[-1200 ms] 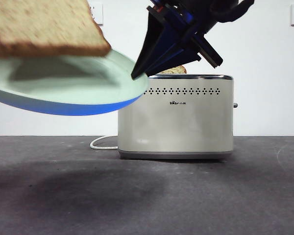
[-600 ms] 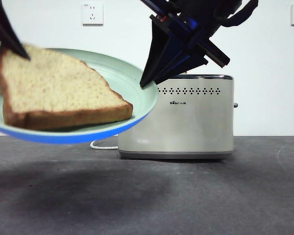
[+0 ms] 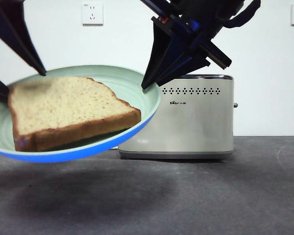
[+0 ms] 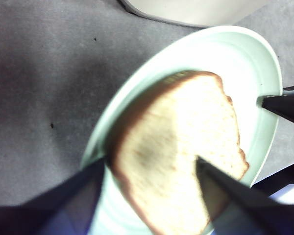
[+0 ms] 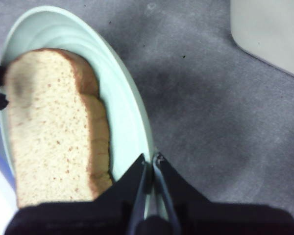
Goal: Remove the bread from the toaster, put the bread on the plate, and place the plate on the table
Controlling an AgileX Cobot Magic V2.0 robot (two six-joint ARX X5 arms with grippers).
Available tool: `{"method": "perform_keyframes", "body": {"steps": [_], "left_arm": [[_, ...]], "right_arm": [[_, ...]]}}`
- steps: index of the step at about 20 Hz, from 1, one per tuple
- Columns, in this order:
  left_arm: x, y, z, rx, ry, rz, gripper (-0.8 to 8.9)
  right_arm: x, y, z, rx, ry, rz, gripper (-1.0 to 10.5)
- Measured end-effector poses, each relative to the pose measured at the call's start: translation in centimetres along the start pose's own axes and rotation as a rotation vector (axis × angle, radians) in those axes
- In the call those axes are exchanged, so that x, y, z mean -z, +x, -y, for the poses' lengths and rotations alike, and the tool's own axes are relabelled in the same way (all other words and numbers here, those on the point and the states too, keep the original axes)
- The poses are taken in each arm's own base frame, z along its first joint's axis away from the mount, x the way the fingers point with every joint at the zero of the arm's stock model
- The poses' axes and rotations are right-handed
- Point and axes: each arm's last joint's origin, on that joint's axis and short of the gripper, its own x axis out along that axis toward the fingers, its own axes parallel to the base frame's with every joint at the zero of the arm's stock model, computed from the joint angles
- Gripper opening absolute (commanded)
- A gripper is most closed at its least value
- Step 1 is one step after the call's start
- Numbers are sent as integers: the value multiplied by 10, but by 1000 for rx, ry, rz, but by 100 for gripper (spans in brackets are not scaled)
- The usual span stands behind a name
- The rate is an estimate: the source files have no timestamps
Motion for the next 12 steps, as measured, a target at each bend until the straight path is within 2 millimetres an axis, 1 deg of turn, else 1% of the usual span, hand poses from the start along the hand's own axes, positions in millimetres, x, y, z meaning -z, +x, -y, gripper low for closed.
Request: {"method": "perform_keyframes", "body": {"steps": [6, 12], "left_arm": [[0, -3, 2, 16, 18, -11, 350], [-14, -38, 22, 48, 94, 70, 346]], "right_arm": [[4, 0, 1, 9, 8, -37, -18], [5, 0, 1, -1, 12, -57, -17]]}}
